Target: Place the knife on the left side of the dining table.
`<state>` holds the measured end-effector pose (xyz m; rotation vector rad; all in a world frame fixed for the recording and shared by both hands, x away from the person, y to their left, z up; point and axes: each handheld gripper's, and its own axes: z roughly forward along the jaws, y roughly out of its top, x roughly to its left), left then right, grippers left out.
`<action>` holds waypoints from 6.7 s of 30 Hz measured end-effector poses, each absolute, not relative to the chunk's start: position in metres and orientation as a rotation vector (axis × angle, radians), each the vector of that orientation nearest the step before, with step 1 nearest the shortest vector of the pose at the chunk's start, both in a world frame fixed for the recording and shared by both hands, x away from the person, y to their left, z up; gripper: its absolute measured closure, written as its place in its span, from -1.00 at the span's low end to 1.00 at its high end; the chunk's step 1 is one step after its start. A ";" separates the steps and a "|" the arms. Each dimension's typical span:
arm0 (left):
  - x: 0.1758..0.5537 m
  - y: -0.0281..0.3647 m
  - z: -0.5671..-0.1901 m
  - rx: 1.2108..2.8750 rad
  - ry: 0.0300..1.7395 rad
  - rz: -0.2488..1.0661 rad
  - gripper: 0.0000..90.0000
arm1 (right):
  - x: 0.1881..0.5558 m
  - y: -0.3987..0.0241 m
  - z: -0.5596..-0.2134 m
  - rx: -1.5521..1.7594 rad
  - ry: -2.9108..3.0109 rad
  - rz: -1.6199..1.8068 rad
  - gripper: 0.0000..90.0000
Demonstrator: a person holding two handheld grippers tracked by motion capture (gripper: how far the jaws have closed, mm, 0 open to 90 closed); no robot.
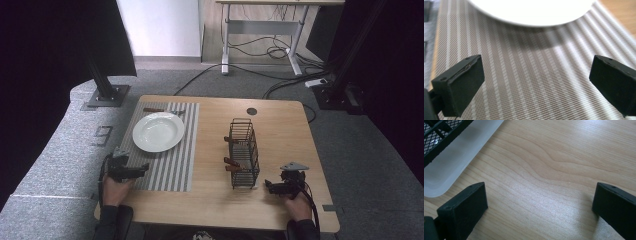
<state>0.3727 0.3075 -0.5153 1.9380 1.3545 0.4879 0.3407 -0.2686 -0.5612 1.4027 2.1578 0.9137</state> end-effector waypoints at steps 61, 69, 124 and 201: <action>0.419 0.073 -0.412 2.080 0.823 0.309 -1.00 | 0.340 -0.268 -0.561 1.406 2.152 0.913 -1.00; 0.425 0.058 -0.412 2.089 0.823 0.312 -0.96 | 0.340 -0.268 -0.561 1.407 2.153 0.913 -1.00; 0.459 0.043 -0.402 1.907 1.039 0.161 0.66 | 0.340 -0.268 -0.561 1.407 2.152 0.913 -1.00; 0.402 0.248 -0.381 1.819 1.221 0.229 0.68 | 0.340 -0.268 -0.561 1.408 2.152 0.912 -1.00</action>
